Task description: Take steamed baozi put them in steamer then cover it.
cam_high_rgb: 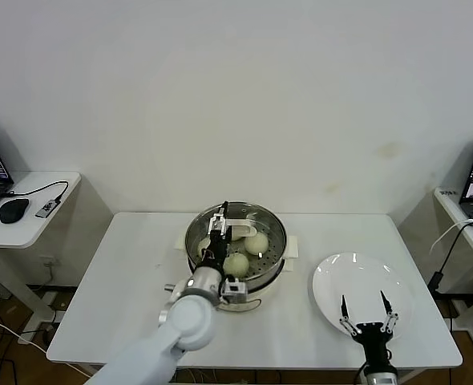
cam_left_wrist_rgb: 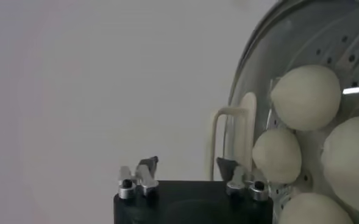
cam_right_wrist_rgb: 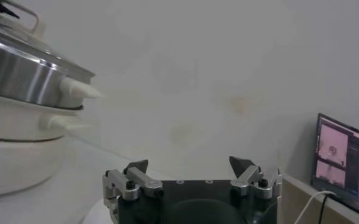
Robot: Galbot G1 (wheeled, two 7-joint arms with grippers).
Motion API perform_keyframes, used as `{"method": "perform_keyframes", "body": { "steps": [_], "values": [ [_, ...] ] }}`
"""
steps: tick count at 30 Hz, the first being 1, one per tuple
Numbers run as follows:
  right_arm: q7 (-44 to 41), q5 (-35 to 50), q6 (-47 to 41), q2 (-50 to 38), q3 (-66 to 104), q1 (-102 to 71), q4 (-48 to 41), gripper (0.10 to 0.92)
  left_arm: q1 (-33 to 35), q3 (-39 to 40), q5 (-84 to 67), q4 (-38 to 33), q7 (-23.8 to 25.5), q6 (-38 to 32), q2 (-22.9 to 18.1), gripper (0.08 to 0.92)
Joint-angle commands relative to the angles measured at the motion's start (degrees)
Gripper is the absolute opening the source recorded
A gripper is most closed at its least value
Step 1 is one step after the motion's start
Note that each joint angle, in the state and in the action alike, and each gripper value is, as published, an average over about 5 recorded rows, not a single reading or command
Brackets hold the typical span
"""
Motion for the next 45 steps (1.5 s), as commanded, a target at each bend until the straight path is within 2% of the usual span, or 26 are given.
{"method": "perform_keyframes", "body": {
  "steps": [1,6,9,12,15,20,24,29,45],
  "values": [
    [0.06,-0.10,0.25,-0.01,-0.51,-0.43,0.43,0.823,16.87,-10.52,-11.69,-16.54,-9.60,-9.21,5.04,0.799],
    [0.23,1.03,0.40,-0.08,-1.64,-0.82,0.94,0.823,30.82,-22.38,-34.78,-21.11,-18.98,-20.10,5.59,0.822],
    [0.05,2.58,-0.02,-0.55,-2.79,-1.33,1.77,0.823,41.02,-33.11,-55.68,-20.09,-22.84,-27.62,3.35,0.823],
    [-0.41,5.57,-0.84,-1.81,-4.73,-2.31,2.40,0.823,48.34,-41.74,-68.79,-17.28,-24.32,-33.22,0.42,0.823],
    [-1.05,8.64,-1.85,-3.87,-6.92,-3.78,2.68,0.823,53.13,-44.51,-76.02,-15.93,-24.77,-35.33,-1.66,0.823],
    [-2.53,15.53,-5.40,-8.29,-9.37,-7.45,4.37,0.823,59.31,-43.53,-79.45,-13.80,-23.64,-40.95,-4.20,0.823],
    [-3.00,19.04,-7.58,-10.03,-9.37,-9.93,5.78,0.823,61.04,-41.88,-77.91,-10.05,-22.32,-44.61,-5.97,0.823],
    [-2.96,19.44,-10.75,-10.90,-10.50,-12.65,8.16,0.823,60.74,-41.39,-76.00,-6.35,-20.44,-46.85,-8.01,0.823],
    [-2.64,17.38,-11.63,-9.76,-10.69,-14.03,10.64,0.823,59.59,-40.94,-74.65,-5.28,-17.33,-47.23,-8.71,0.823]
  ]
}}
